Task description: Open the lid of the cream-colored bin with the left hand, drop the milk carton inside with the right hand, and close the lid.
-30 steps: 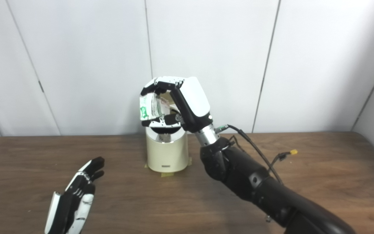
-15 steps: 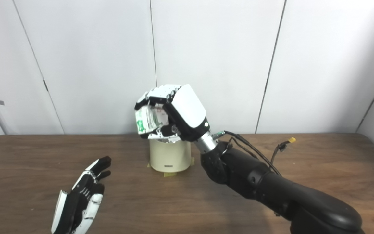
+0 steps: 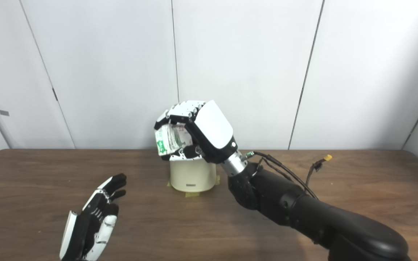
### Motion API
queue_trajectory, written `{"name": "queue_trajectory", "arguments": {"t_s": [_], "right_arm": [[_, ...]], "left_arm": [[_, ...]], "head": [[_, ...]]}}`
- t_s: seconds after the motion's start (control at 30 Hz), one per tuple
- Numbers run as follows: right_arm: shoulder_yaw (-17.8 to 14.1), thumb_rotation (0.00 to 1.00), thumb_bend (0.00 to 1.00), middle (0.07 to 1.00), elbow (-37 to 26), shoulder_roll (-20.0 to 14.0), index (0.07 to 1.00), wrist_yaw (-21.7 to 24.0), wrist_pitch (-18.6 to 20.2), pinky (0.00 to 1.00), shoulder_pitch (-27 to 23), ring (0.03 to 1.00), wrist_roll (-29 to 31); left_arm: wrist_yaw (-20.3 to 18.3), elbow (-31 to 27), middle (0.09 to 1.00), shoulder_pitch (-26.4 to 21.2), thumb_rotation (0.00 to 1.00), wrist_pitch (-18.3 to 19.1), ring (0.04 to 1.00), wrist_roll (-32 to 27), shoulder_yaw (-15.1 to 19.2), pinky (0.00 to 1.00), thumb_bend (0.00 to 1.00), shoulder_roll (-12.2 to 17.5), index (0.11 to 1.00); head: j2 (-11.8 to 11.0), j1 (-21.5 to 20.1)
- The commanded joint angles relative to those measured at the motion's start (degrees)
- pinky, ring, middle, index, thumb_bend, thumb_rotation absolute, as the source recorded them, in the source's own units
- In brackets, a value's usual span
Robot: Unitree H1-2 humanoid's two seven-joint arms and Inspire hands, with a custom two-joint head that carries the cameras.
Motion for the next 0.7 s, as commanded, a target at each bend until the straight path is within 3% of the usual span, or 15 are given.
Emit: {"name": "queue_trajectory", "arguments": {"t_s": [0.0, 0.67], "right_arm": [[-0.8, 0.0, 0.52, 0.479, -0.7, -0.9, 0.484, -1.7, -1.3, 0.38, -4.1, 0.411, 0.8], [1.6, 0.0, 0.52, 0.48, 9.1, 1.0, 0.482, -4.9, -1.3, 0.38, -6.1, 0.417, 0.2]], "left_arm": [[0.7, 1.5, 0.866, 4.1, 0.7, -2.6, 0.865, 0.7, -1.2, 0.82, 0.36, -2.5, 0.85], [1.9, 0.8, 0.853, 4.9, 0.7, -2.5, 0.843, 1.9, -1.7, 0.79, 0.36, -2.8, 0.842]], "head": [[0.1, 0.1], [0.1, 1.2]]}}
